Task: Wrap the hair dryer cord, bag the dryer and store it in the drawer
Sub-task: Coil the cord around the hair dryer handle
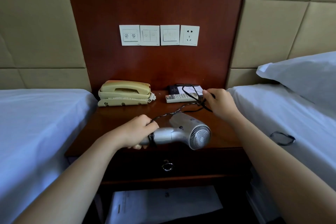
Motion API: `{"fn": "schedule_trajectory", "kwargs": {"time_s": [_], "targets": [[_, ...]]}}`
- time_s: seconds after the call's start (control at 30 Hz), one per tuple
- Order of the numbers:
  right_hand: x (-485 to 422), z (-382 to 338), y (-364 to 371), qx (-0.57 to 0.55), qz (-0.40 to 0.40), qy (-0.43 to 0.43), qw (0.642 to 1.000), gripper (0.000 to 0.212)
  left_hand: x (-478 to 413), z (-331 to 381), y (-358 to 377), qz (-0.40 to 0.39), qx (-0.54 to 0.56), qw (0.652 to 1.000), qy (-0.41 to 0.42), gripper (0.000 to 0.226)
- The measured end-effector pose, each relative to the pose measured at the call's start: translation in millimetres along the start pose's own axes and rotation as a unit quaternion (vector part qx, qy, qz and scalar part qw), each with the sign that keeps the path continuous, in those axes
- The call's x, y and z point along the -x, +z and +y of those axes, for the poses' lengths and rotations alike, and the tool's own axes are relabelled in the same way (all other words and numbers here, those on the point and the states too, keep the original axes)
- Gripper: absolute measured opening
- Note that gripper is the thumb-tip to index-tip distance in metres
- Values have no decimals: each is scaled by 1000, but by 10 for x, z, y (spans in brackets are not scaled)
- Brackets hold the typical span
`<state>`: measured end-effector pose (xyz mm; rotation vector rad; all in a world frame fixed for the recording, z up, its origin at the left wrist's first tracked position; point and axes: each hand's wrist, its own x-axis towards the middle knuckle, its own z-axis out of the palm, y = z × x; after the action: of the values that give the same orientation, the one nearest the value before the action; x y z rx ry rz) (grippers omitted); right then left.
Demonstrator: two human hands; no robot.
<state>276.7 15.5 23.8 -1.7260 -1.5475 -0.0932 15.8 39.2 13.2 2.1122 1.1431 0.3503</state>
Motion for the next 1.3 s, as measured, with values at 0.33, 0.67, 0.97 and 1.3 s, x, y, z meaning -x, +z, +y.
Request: {"fn": "schedule_trajectory", "kwargs": {"time_s": [0.33,0.67,0.97,1.3], "targets": [[29,114,86,54,-12,68,996,40,-28,11,-7,-79,253,964,17,36],[139,85,155,132,-24,94,986,25,-77,62,23,-156,394,906,-6,54],[232,60,247,186,-47,-43,981,45,-221,-166,-100,42,486,873,-13,36],[427,-371,232,227,-19,-272,935,44,-258,-243,-145,258,460,845,-90,35]]}}
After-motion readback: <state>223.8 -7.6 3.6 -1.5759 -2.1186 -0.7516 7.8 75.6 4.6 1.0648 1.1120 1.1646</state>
